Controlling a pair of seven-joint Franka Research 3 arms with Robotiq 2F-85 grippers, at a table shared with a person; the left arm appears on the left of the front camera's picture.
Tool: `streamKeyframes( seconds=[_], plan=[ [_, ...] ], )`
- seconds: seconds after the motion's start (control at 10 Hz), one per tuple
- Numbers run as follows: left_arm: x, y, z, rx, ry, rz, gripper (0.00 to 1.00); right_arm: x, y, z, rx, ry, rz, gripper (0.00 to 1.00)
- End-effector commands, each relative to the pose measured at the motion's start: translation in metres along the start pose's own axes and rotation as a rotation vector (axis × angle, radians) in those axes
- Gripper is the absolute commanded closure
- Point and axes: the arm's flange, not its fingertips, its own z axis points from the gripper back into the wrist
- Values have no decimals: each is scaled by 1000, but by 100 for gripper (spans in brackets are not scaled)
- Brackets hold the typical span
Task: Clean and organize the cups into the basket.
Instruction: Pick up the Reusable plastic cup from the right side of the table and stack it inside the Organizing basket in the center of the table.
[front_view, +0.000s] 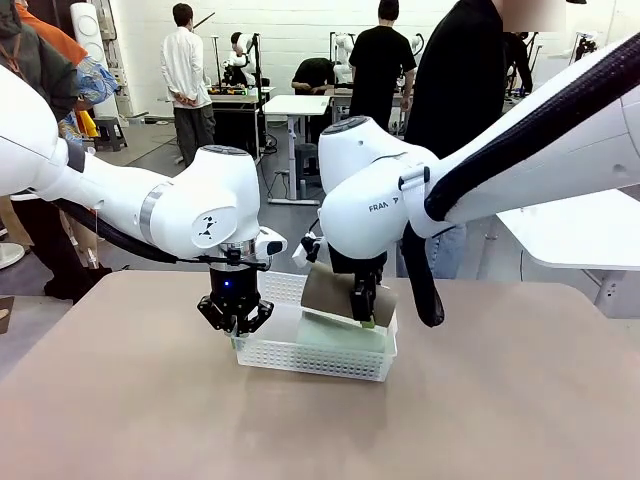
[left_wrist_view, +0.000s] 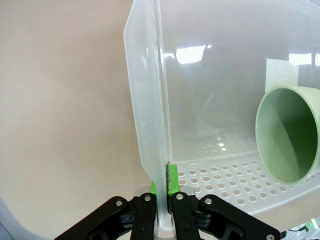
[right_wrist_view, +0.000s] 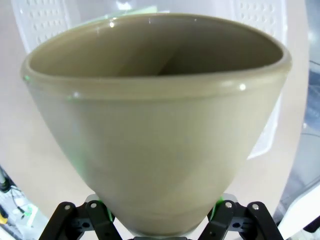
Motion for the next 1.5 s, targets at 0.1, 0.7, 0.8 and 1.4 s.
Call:
streamKeyframes(
  seconds=[0.1,0.7,0.8,1.4],
  plan=[
    [0,0,1,-1,-1,-1,95,6,-16,-2,22,-73,26,22],
    [0,0,1,-1,-1,-1,95,-2,-37,-36,68,-192,63,22],
    [0,0,1,-1,-1,-1,95,-6,-39,-41,77,-200,64,22],
    [0,0,1,-1,-1,-1,95,-19,-42,-71,131,-245,92,22]
  ],
)
